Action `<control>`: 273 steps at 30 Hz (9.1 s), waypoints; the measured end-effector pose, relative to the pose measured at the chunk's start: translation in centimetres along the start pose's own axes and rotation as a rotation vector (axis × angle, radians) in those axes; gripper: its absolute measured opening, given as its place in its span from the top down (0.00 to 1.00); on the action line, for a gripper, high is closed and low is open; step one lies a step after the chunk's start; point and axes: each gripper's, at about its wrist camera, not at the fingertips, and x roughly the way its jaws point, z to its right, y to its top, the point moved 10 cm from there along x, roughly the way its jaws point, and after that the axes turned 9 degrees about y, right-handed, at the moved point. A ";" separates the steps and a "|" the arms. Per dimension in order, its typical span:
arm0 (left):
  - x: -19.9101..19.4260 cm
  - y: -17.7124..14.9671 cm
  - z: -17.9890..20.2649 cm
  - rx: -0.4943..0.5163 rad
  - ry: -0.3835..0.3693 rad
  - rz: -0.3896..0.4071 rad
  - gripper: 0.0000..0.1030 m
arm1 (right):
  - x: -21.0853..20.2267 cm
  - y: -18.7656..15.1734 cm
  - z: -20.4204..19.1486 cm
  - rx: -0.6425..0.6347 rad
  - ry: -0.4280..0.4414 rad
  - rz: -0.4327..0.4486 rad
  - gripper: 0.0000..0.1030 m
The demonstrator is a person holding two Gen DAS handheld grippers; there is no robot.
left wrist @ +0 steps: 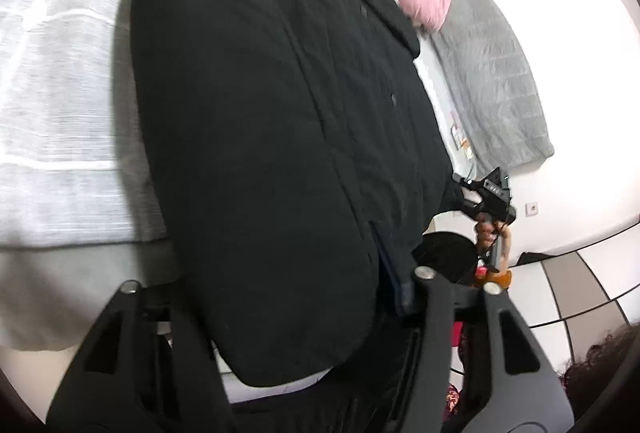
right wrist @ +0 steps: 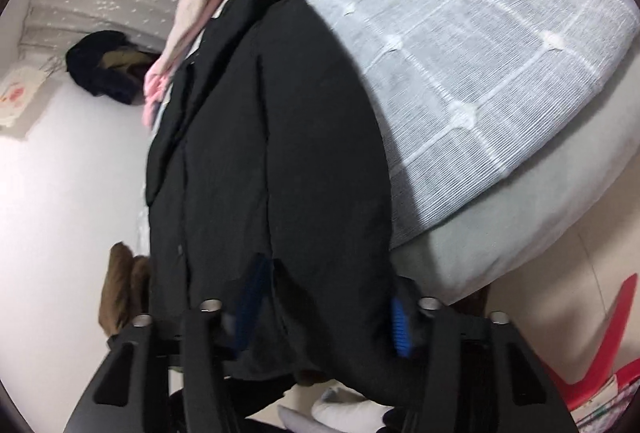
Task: Fold large clothes
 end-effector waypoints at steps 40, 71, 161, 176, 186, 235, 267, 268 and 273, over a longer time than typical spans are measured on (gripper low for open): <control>-20.7 4.0 14.7 0.152 -0.357 0.684 0.85 | -15.3 3.2 -18.0 -0.263 0.773 0.450 0.92; 0.7 24.3 -3.1 -0.124 0.260 0.484 0.81 | 7.8 21.3 -6.7 -0.057 0.111 0.307 0.87; 6.7 38.1 -4.9 0.114 0.726 0.402 0.09 | 27.8 25.3 -17.6 -0.657 -0.387 0.151 0.31; -1.6 29.3 -0.3 0.105 0.704 0.479 0.10 | 12.0 25.8 -11.1 -0.408 -0.503 0.334 0.31; 3.9 22.1 2.4 0.160 0.639 0.368 0.09 | 15.8 16.3 -15.2 -0.607 -0.468 0.232 0.24; 0.7 13.1 -4.9 -0.493 0.262 0.439 0.08 | 15.9 7.2 -15.1 -0.673 -0.413 0.118 0.24; -9.1 16.4 -2.9 -0.519 0.258 0.893 0.79 | 17.7 4.6 -20.6 -0.784 -0.258 0.136 0.24; -9.3 16.4 -3.3 -0.534 0.261 0.898 0.79 | 18.0 4.4 -21.0 -0.788 -0.247 0.131 0.24; -11.7 15.9 -4.6 -0.538 0.303 0.952 0.79 | 20.9 2.3 -22.7 -0.793 -0.182 0.044 0.24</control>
